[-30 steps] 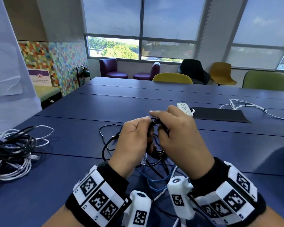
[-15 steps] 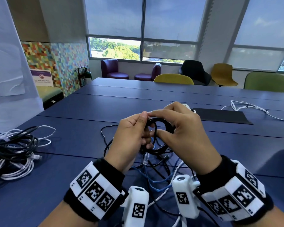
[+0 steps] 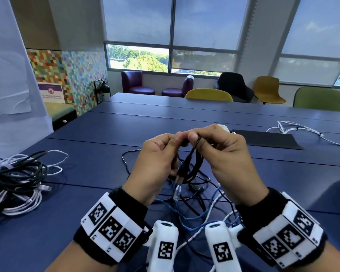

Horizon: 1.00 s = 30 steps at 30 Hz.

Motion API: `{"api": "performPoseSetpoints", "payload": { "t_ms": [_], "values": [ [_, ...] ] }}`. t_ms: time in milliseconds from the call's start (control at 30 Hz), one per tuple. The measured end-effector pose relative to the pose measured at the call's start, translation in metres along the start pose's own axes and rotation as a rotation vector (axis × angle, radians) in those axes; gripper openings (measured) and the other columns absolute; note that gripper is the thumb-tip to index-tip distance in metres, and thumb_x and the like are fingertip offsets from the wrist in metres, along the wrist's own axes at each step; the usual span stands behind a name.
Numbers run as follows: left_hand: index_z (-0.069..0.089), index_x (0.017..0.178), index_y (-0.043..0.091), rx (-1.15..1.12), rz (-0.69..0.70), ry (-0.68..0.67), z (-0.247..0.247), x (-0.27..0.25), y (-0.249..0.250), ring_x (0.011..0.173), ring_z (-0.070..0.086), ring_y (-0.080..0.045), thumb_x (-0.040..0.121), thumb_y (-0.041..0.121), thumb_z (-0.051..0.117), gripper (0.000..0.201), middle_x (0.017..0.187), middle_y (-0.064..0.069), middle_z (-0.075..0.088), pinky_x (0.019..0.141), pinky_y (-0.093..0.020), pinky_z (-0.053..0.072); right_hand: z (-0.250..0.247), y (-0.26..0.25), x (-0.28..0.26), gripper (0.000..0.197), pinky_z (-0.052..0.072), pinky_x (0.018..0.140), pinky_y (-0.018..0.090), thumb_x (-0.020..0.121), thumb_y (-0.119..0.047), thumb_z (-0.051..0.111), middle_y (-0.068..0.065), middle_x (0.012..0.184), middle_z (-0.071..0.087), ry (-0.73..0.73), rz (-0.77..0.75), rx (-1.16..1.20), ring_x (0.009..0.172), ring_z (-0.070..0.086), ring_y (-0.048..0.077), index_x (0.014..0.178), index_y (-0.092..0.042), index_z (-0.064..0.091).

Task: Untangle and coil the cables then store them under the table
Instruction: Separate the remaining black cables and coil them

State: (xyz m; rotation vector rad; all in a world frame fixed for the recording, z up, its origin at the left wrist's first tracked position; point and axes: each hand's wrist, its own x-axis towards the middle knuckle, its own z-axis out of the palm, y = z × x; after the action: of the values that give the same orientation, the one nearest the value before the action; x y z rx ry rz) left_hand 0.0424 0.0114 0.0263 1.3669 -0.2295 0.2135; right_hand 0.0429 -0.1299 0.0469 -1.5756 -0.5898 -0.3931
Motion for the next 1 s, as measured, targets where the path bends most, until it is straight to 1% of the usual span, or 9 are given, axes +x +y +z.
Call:
{"api": "performPoseSetpoints", "payload": {
  "t_ms": [67, 133, 200, 267, 333, 467, 600, 800, 1000],
  "values": [
    [0.062, 0.081, 0.01, 0.042, -0.008, 0.114, -0.001, 0.003, -0.002, 0.038, 0.029, -0.007, 0.097, 0.032, 0.053, 0.028, 0.047, 0.008, 0.03, 0.039, -0.019, 0.032, -0.005, -0.004, 0.002, 0.023, 0.044, 0.067, 0.021, 0.086, -0.024, 0.064, -0.006, 0.064, 0.062, -0.001, 0.061, 0.132, 0.066, 0.056, 0.01, 0.092, -0.005, 0.075],
    [0.057, 0.079, 0.009, 0.074, -0.001, 0.221, -0.004, 0.007, -0.005, 0.037, 0.028, -0.008, 0.1, 0.028, 0.049, 0.03, 0.043, 0.011, 0.03, 0.04, -0.019, 0.033, -0.016, -0.007, 0.005, 0.025, 0.04, 0.063, 0.026, 0.084, -0.029, 0.065, 0.002, 0.062, 0.053, -0.088, 0.114, 0.197, 0.062, 0.047, 0.016, 0.091, -0.008, 0.076],
    [0.055, 0.078, 0.011, 0.09, 0.019, 0.279, -0.007, 0.009, -0.006, 0.035, 0.029, -0.007, 0.101, 0.029, 0.048, 0.03, 0.04, 0.012, 0.031, 0.04, -0.019, 0.032, -0.025, -0.01, 0.007, 0.011, 0.047, 0.061, 0.027, 0.086, -0.011, 0.068, 0.012, 0.073, 0.064, -0.252, 0.149, 0.283, 0.067, 0.055, 0.021, 0.094, -0.005, 0.075],
    [0.055, 0.081, 0.01, 0.061, 0.021, 0.301, -0.008, 0.01, -0.007, 0.033, 0.029, -0.006, 0.102, 0.029, 0.046, 0.029, 0.038, 0.013, 0.032, 0.039, -0.019, 0.03, -0.034, -0.013, 0.007, 0.03, 0.052, 0.068, 0.03, 0.079, 0.002, 0.059, 0.023, 0.097, 0.071, -0.408, 0.191, 0.361, 0.08, 0.06, 0.028, 0.107, 0.003, 0.07],
    [0.054, 0.083, 0.009, 0.02, 0.014, 0.317, -0.008, 0.01, -0.007, 0.033, 0.028, -0.006, 0.102, 0.029, 0.045, 0.029, 0.038, 0.013, 0.031, 0.039, -0.019, 0.029, -0.04, -0.018, 0.009, 0.053, 0.052, 0.072, 0.033, 0.07, -0.01, 0.048, 0.03, 0.112, 0.066, -0.479, 0.262, 0.424, 0.087, 0.058, 0.032, 0.117, 0.009, 0.064],
    [0.054, 0.084, 0.009, -0.067, 0.008, 0.329, -0.007, 0.011, -0.007, 0.036, 0.025, -0.006, 0.101, 0.03, 0.046, 0.029, 0.042, 0.012, 0.029, 0.038, -0.019, 0.03, -0.035, -0.021, 0.01, 0.028, 0.051, 0.064, 0.028, 0.095, -0.021, 0.057, 0.018, 0.097, 0.074, -0.358, 0.283, 0.163, 0.071, 0.061, 0.023, 0.106, -0.002, 0.074],
    [0.052, 0.088, 0.006, -0.229, -0.033, 0.317, -0.007, 0.011, -0.005, 0.039, 0.021, -0.006, 0.101, 0.029, 0.047, 0.028, 0.05, 0.008, 0.024, 0.037, -0.017, 0.025, -0.031, -0.01, 0.009, 0.024, 0.058, 0.072, 0.033, 0.089, -0.01, 0.069, -0.005, 0.084, 0.077, -0.268, 0.074, -0.368, 0.075, 0.07, 0.017, 0.108, -0.025, 0.072],
    [0.055, 0.072, 0.01, -0.566, -0.16, 0.172, -0.005, 0.008, 0.0, 0.044, 0.016, -0.005, 0.1, 0.03, 0.049, 0.035, 0.06, 0.006, 0.018, 0.036, -0.014, 0.02, -0.029, 0.016, 0.014, 0.015, 0.047, 0.074, 0.031, 0.083, -0.014, 0.076, -0.01, 0.087, 0.063, 0.01, -0.383, -0.838, 0.088, 0.05, 0.014, 0.095, -0.024, 0.079],
    [0.052, 0.083, 0.009, -0.729, -0.109, 0.1, 0.009, -0.001, -0.001, 0.044, 0.018, -0.005, 0.1, 0.027, 0.048, 0.025, 0.059, 0.006, 0.018, 0.038, -0.016, 0.024, -0.011, 0.013, 0.004, 0.016, 0.052, 0.068, 0.017, 0.087, -0.006, 0.071, -0.007, 0.081, 0.072, 0.072, -0.2, -0.488, 0.075, 0.067, 0.006, 0.096, -0.017, 0.079]
  ]
}}
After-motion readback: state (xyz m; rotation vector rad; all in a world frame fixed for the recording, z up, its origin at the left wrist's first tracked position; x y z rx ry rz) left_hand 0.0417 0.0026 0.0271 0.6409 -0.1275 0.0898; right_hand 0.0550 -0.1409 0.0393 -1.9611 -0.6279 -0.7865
